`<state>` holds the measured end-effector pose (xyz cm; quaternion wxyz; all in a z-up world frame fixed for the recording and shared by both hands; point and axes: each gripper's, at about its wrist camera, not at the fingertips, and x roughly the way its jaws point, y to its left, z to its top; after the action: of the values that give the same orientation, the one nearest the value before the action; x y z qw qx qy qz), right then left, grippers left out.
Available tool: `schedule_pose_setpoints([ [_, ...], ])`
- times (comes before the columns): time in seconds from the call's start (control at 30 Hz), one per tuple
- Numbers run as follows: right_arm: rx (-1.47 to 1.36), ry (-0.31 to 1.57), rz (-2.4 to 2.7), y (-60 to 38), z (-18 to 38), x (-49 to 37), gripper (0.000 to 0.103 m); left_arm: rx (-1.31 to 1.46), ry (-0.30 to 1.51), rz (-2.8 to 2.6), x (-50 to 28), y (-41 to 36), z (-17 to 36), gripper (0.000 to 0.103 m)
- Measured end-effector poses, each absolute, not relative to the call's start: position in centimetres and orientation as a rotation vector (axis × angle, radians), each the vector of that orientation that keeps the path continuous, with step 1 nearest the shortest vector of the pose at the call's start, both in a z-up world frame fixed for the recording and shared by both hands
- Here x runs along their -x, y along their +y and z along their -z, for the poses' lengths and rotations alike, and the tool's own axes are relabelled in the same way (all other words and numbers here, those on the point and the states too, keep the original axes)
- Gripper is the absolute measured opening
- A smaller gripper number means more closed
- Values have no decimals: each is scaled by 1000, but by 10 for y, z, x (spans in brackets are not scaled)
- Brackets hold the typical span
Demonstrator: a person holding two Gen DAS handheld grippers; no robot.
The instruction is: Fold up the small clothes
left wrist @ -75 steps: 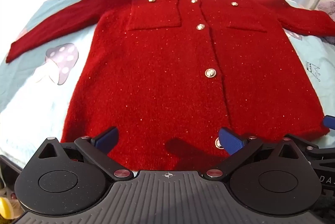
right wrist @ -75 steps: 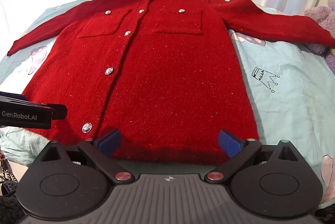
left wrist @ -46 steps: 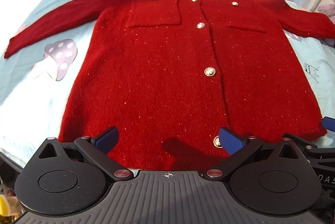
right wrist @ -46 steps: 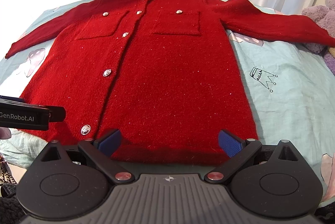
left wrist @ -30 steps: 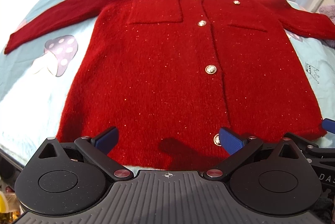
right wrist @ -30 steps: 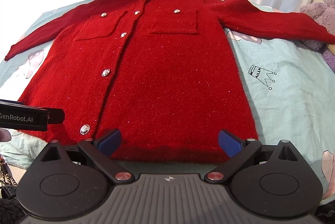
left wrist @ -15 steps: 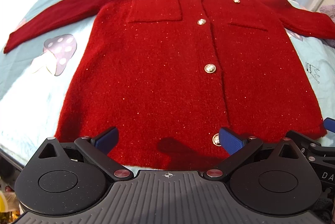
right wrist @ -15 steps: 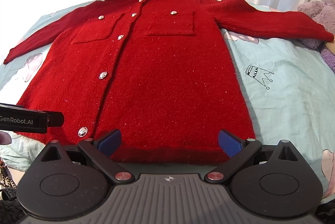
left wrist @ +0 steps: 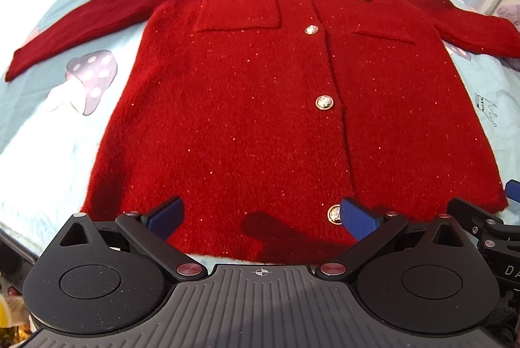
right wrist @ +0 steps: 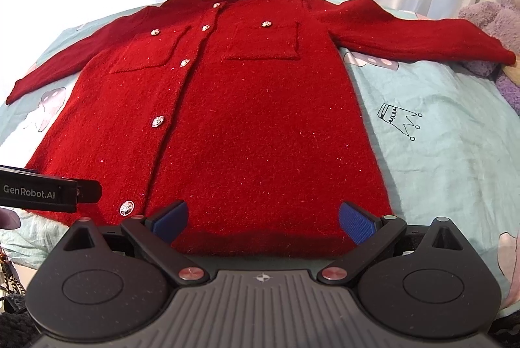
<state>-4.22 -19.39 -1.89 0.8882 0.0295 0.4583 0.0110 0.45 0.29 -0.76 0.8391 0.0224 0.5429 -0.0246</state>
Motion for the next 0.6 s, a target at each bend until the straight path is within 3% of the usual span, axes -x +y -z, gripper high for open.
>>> schedule_pose_setpoints([
  [0.6, -69, 949, -42, -198, 18, 43, 99, -45, 1174, 45, -4, 1, 9, 103],
])
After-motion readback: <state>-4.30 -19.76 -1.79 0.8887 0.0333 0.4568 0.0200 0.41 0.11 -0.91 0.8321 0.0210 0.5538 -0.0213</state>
